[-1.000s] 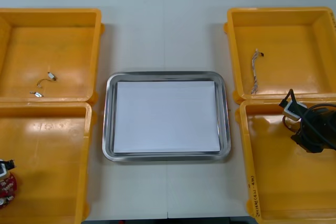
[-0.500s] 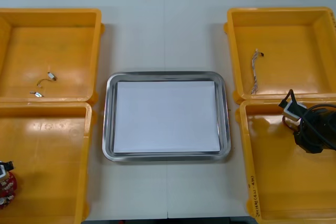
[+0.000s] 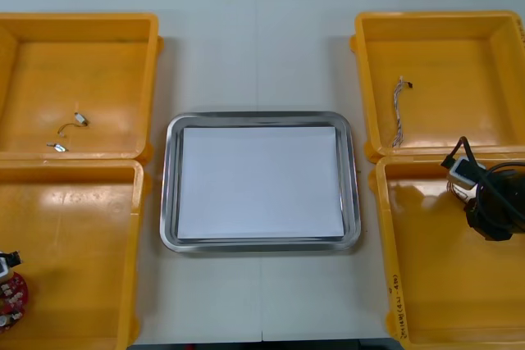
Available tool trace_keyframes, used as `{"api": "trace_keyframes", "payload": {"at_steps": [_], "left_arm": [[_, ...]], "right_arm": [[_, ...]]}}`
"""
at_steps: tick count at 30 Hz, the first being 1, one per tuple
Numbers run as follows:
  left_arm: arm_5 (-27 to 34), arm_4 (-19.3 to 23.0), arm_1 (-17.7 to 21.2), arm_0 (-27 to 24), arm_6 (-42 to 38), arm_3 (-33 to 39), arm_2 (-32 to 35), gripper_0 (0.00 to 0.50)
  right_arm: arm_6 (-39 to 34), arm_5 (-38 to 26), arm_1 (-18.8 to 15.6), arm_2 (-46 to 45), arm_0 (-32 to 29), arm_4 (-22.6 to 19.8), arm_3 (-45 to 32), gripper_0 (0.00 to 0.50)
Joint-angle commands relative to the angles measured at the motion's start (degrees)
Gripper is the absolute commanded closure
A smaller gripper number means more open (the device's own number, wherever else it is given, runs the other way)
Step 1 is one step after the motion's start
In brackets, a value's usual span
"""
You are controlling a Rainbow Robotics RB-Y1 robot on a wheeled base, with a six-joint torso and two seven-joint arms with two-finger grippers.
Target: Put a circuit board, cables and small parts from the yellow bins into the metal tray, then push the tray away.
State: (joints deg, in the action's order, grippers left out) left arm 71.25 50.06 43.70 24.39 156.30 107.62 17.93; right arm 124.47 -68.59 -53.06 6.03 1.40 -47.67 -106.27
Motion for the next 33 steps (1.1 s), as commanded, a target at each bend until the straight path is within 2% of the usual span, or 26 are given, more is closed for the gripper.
{"api": "trace_keyframes", "payload": {"at_steps": [1,7,12,18,22,27,33], "left_arm": [[-0.59,0.83,-0.63,0.30,-1.30,-0.22,0.43,0.500],[-0.50,2.68,-0.63,-1.28,-1.30,0.31,1.14,0.500],[1.61,3.12,-0.63,-2.86,-1.30,1.54,1.49,0.500],[8.46,1.89,-0.63,-5.06,-9.35,6.02,2.28,0.500],[12.51,0.92,-0.63,-6.99,-14.53,8.30,2.19,0.500],[16.90,-0.40,-0.63,-9.80,-20.25,10.41,1.40,0.500],[18.40,-3.30,-0.63,-12.88,-25.17,10.77,-1.50,0.500]], "right_arm": [[1.92,-2.78,-6.45,-1.11,-0.69,-3.66,-3.42,0.500],[2.18,-8.22,-8.99,-3.83,-0.78,-9.81,-4.47,0.500],[2.18,-9.02,-10.93,-3.92,-1.49,-13.59,-4.47,0.500],[2.09,-7.35,-16.64,-5.24,-6.58,-18.78,-4.47,0.500],[2.18,-5.24,-18.57,-7.53,-11.68,-21.94,-4.56,0.500],[2.00,-4.62,-18.75,-10.25,-16.87,-23.00,-5.97,0.500],[1.04,1.36,-18.13,-10.43,-23.02,-23.96,-9.66,0.500]]}}
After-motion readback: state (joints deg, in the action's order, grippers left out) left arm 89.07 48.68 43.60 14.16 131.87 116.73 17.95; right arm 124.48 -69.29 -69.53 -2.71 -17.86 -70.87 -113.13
